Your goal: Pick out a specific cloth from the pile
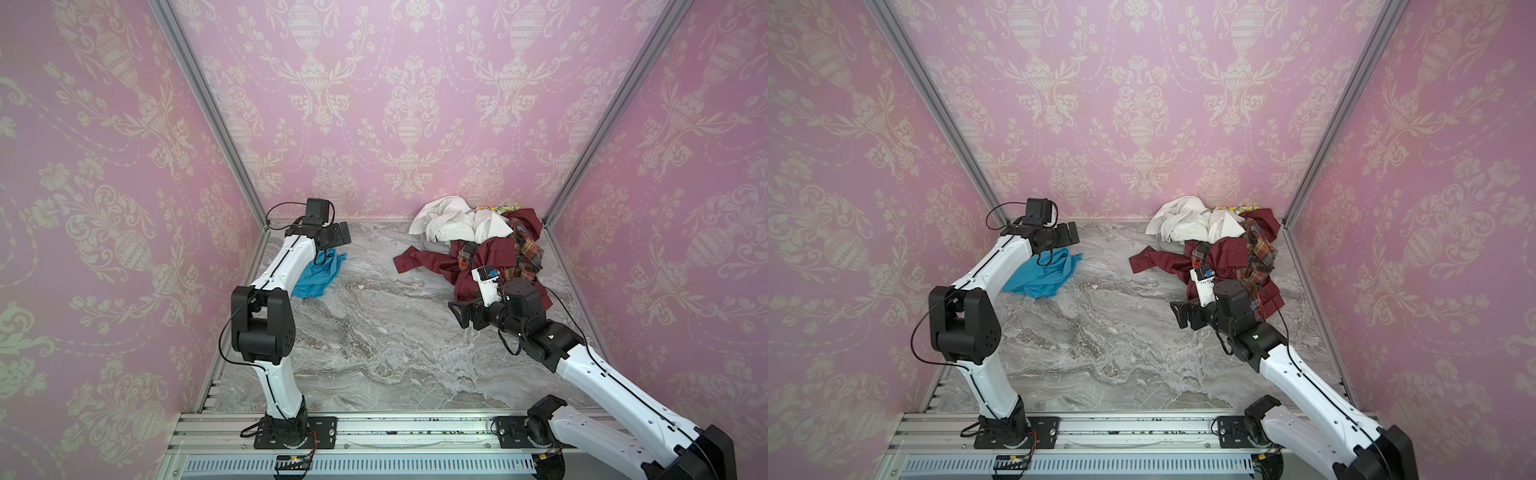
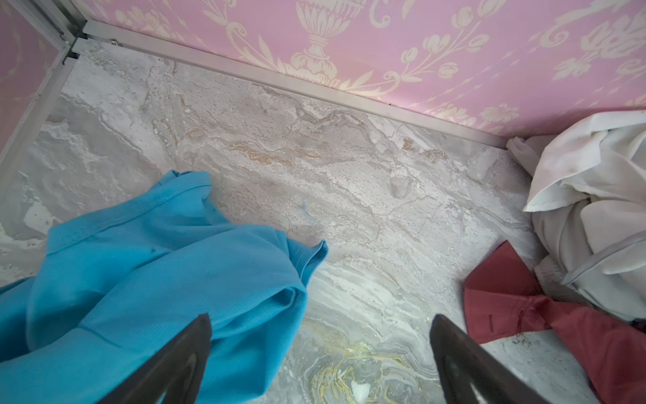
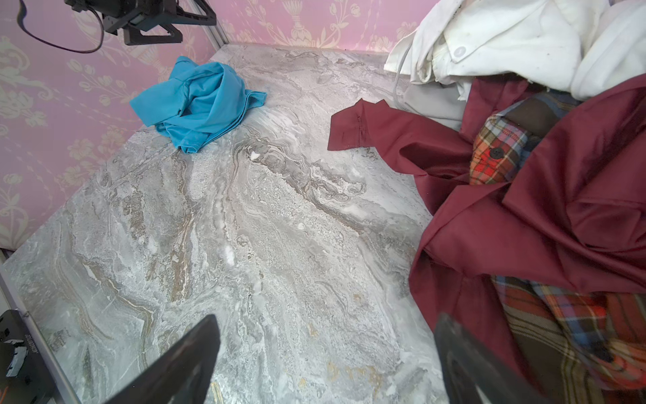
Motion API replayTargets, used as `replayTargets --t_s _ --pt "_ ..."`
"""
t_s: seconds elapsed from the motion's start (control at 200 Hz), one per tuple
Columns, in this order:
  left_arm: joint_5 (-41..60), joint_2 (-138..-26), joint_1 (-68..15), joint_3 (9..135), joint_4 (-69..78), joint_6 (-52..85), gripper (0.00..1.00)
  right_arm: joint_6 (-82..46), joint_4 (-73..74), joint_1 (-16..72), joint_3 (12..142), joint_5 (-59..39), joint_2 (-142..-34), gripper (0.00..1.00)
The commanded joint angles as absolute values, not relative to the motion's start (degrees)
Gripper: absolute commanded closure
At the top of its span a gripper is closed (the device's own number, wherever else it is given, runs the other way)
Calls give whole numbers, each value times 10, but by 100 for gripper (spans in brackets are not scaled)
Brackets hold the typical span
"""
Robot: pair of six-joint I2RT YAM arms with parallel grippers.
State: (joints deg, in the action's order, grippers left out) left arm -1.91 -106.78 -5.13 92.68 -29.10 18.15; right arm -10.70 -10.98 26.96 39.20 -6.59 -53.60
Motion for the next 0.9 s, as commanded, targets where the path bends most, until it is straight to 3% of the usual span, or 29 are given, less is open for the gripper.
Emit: replayTargets --t_s 0.0,0.21,0.565,0.73,0.896 --pt "-88 -1057 -47 907 -341 109 1 -120 -120 265 407 -62 -523 4" --pt "-80 -1006 -47 842 -333 114 2 -131 -128 264 404 -55 -518 4" --pt "-13 -794 -65 582 -160 111 1 -98 -103 207 370 -33 -492 3" --pt "-20 -704 -59 445 -13 80 1 -85 -15 142 304 6 -479 4" --pt "-35 -689 -37 328 139 61 1 -55 119 116 221 62 -508 4"
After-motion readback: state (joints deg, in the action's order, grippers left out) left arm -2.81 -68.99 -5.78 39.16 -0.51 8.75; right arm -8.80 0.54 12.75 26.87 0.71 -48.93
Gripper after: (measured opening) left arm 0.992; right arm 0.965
